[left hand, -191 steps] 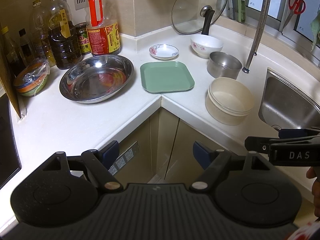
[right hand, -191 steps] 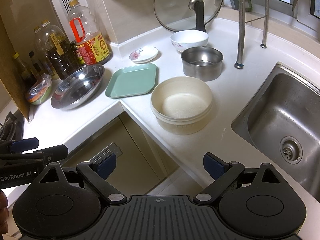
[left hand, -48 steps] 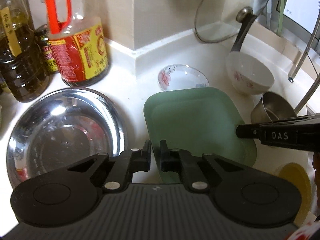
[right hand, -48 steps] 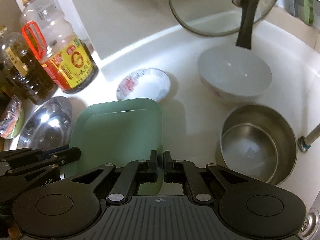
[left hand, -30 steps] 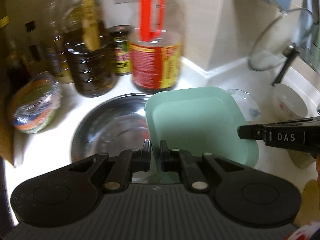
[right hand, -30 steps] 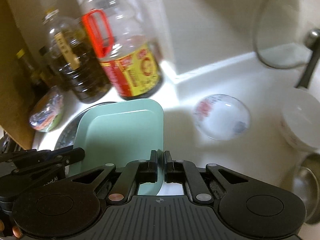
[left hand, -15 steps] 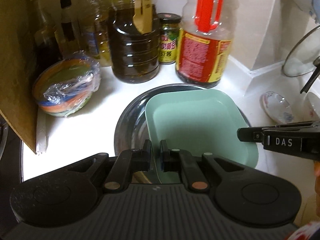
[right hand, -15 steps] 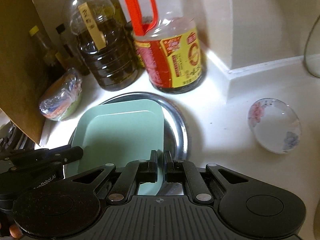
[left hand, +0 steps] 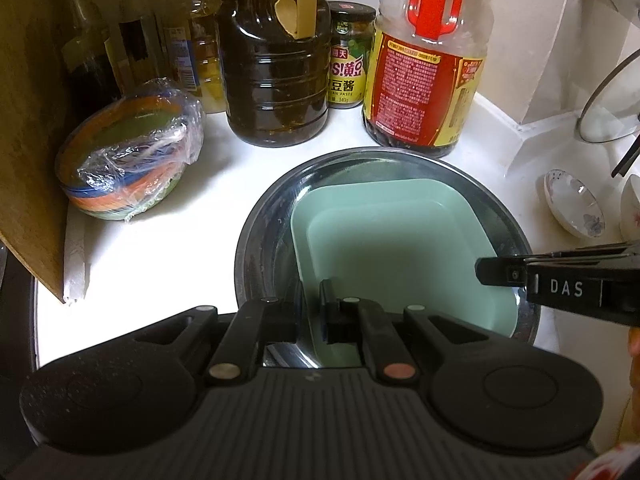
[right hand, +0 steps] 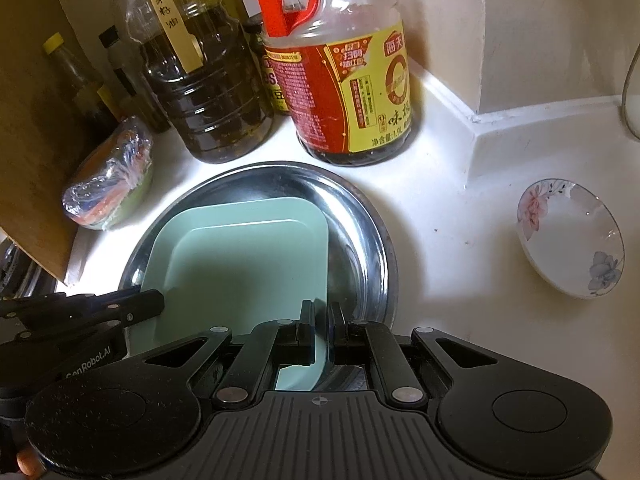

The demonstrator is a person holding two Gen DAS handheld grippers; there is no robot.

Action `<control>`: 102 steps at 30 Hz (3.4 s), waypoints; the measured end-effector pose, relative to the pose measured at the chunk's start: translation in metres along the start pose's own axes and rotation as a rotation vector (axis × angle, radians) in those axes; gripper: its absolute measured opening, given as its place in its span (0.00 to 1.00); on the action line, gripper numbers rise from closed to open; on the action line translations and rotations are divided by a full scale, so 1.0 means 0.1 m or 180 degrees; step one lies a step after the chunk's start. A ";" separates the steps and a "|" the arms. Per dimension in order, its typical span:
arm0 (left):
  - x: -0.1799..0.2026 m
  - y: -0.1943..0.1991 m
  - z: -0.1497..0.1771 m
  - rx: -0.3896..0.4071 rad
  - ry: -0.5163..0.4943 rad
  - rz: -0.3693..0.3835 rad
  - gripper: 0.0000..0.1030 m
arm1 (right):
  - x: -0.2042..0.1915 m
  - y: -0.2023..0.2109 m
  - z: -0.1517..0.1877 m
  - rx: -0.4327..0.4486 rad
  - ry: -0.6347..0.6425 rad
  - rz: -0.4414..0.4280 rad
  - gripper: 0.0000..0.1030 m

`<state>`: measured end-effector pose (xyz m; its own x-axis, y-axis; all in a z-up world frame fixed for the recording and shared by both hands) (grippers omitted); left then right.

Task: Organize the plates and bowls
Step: 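Lift the green plate with the left gripper and carry it over the steel basin, then lower the green plate into the steel basin and open the left gripper, then move the open left gripper toward the small white floral saucer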

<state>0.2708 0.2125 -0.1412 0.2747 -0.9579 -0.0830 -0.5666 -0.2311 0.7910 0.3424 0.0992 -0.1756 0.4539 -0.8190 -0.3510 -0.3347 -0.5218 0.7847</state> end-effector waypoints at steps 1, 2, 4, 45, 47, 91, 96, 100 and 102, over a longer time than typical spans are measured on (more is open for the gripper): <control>0.00 -0.01 0.00 -0.0003 -0.0007 0.0001 0.07 | 0.00 -0.01 0.00 0.0002 -0.0001 0.0006 0.06; 0.00 -0.02 0.00 -0.0006 -0.0016 0.0002 0.07 | 0.01 -0.02 0.00 0.0002 0.0003 0.0014 0.06; 0.01 -0.05 0.00 -0.0016 -0.0025 0.0002 0.07 | 0.01 -0.03 0.01 0.0002 0.0002 0.0023 0.06; 0.27 0.58 0.29 0.0000 0.0017 0.0123 0.21 | 0.07 0.69 0.31 0.0145 -0.0071 -0.0373 0.41; 0.33 0.61 0.33 -0.0011 -0.0002 0.0144 0.21 | 0.10 0.73 0.38 0.0119 -0.0086 -0.0375 0.41; 1.32 0.81 0.59 -0.0041 -0.0411 0.0467 0.21 | 0.81 1.30 0.81 0.0223 -0.0441 -0.0067 0.43; 1.47 0.79 0.51 -0.0004 -0.0521 0.0590 0.21 | 0.97 1.39 0.80 0.0310 -0.0593 0.0038 0.43; 1.57 0.76 0.44 0.0041 -0.0613 0.0663 0.21 | 1.07 1.45 0.78 0.0379 -0.0688 0.0131 0.43; 1.62 0.75 0.39 0.0073 -0.0662 0.0702 0.21 | 1.13 1.47 0.76 0.0411 -0.0734 0.0188 0.43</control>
<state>0.2420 0.0329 -0.1188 -0.0206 -0.9992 -0.0350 -0.6130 -0.0150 0.7900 0.2815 -0.0883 -0.1389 0.2354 -0.8739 -0.4254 -0.4643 -0.4856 0.7407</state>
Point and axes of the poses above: each gripper's, at about its wrist camera, not at the fingertips, and y roughly against the way its jaws point, x to its right, z to its underside, the point moved 10 cm from there along -y, roughly the way its jaws point, and after that the axes turned 9 degrees about -y, right-handed, at the moved point
